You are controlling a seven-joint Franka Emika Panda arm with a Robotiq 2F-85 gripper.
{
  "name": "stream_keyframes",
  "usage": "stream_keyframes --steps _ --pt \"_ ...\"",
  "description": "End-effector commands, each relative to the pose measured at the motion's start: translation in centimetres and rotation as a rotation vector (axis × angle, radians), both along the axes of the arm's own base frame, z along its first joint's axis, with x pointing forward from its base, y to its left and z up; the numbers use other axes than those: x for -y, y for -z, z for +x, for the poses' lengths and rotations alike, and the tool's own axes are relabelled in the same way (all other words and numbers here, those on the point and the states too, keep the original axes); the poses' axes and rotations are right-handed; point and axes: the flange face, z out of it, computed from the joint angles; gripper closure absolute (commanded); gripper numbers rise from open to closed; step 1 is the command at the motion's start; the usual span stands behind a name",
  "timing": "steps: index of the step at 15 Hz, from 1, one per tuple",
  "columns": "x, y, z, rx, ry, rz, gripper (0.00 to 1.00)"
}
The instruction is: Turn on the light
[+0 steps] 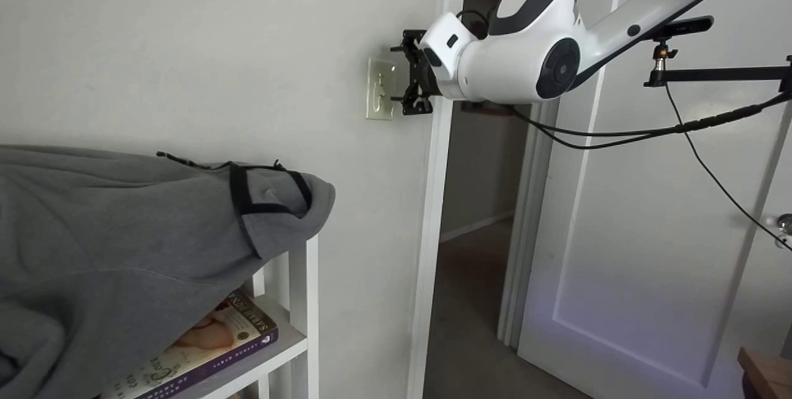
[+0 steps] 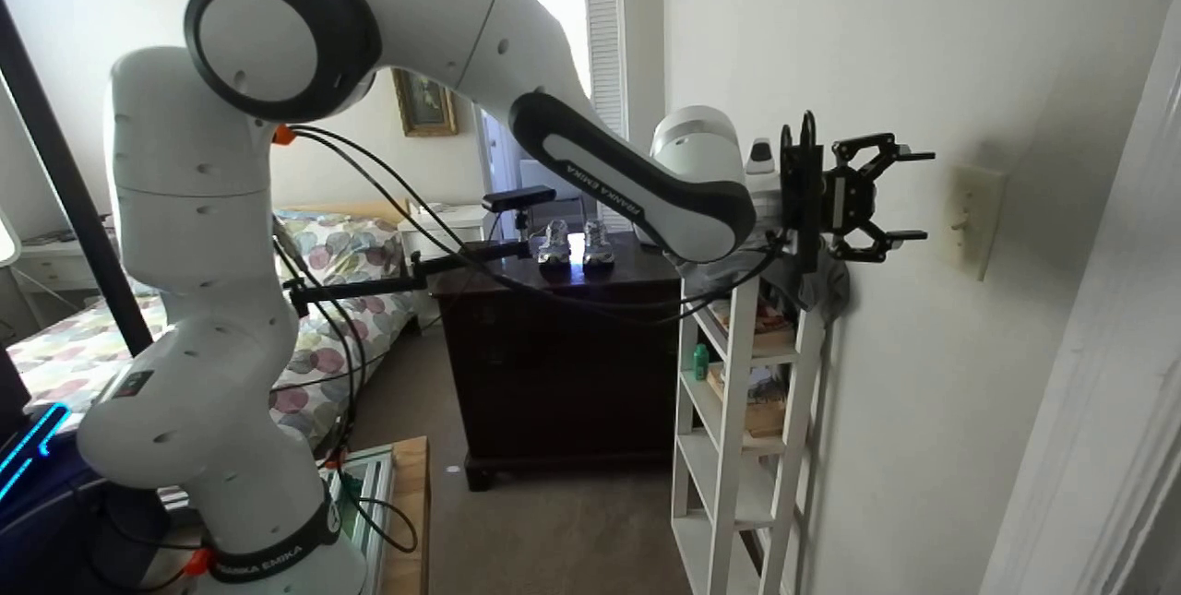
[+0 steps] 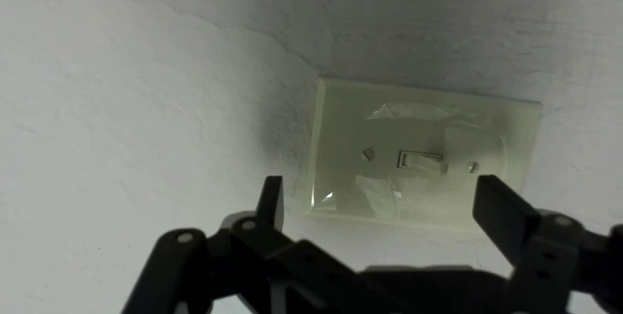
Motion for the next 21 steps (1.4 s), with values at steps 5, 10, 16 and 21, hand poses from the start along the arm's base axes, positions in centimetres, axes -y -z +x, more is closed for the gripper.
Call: stream_keyframes --steps 5,10,16,21 --pt "-0.6 0.2 1.7 -0.027 0.014 -0.143 0.00" --pt "-0.5 0.3 1.1 -0.034 0.010 -0.117 0.00" --pt "0.4 0.6 1.8 -0.030 0.033 -0.144 0.00" --pt "0.9 1.2 2.4 -0.020 0.044 -0.132 0.00"
